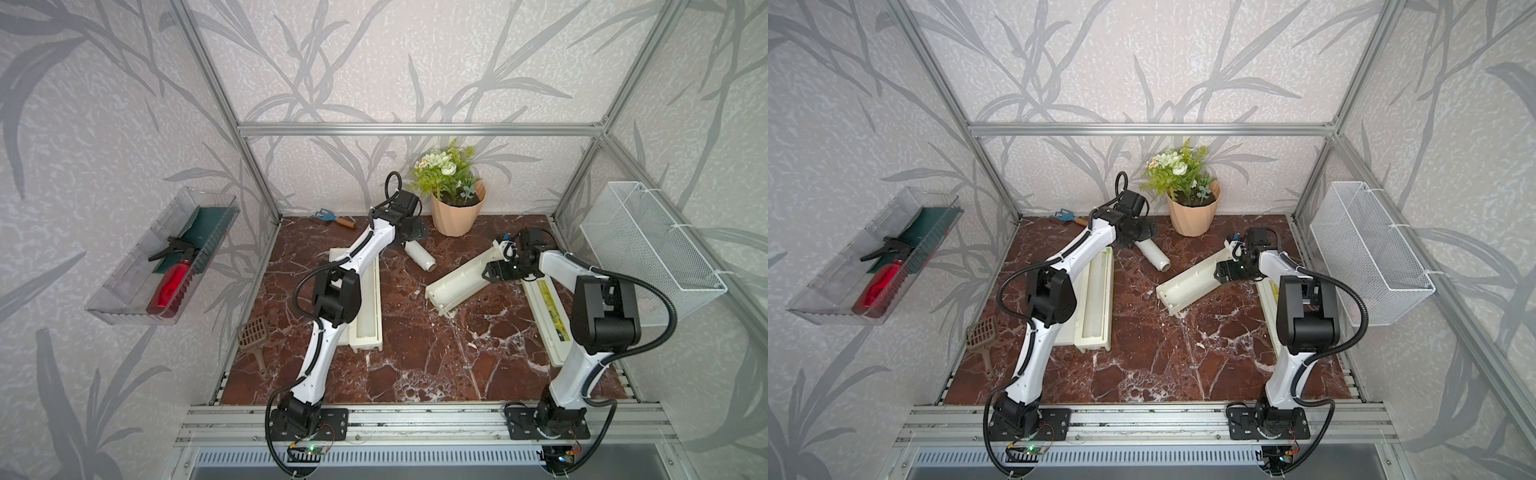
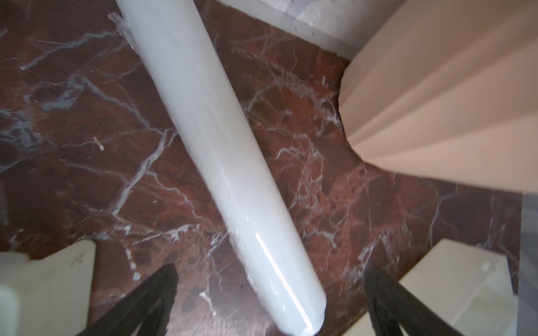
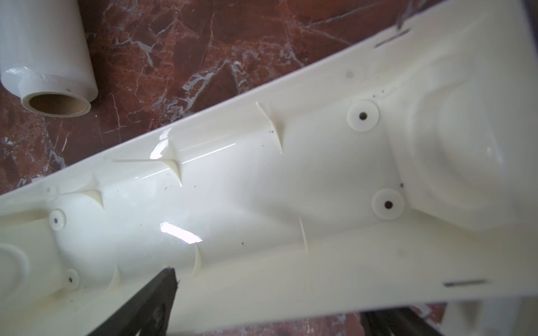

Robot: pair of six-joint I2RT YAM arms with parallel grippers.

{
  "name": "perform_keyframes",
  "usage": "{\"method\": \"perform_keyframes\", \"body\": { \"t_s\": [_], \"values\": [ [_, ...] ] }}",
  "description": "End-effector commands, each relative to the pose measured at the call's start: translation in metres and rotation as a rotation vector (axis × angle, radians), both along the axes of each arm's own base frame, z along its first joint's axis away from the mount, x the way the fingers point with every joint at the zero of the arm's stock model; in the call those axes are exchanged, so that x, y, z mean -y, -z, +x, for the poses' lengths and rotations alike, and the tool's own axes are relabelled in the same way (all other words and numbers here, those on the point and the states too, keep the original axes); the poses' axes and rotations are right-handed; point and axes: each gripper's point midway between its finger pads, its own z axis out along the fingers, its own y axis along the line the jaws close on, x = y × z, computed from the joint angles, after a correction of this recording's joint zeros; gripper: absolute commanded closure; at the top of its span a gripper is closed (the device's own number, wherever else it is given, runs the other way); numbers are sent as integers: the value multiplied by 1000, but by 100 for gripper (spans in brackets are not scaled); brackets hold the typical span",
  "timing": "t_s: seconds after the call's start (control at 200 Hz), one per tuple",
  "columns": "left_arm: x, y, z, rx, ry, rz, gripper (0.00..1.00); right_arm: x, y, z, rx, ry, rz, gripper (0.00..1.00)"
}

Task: Put plastic wrap rolls into dispensers
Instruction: Pick up the plastic wrap from the center of the board.

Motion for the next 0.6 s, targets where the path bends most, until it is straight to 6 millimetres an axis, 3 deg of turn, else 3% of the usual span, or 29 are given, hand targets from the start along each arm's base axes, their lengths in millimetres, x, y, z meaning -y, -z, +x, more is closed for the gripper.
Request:
{"method": "perform_keyframes", "body": {
  "t_s": [0.0, 0.08, 0.23, 0.595],
  "values": [
    [-24, 4, 0, -70, -241, -16, 0, -8, -5, 0, -14, 0, 32, 7],
    [-32, 14, 6, -68, -312, -12, 1, -14, -8, -2, -14, -7, 41, 7],
    [-30, 33, 18, -53, -325, -13, 1, -23, -13, -4, -24, -13, 59, 8],
    [-34, 91, 9, -135, -298, 94, 1, -37, -47, -1, 39, -8, 127, 7]
  ]
}}
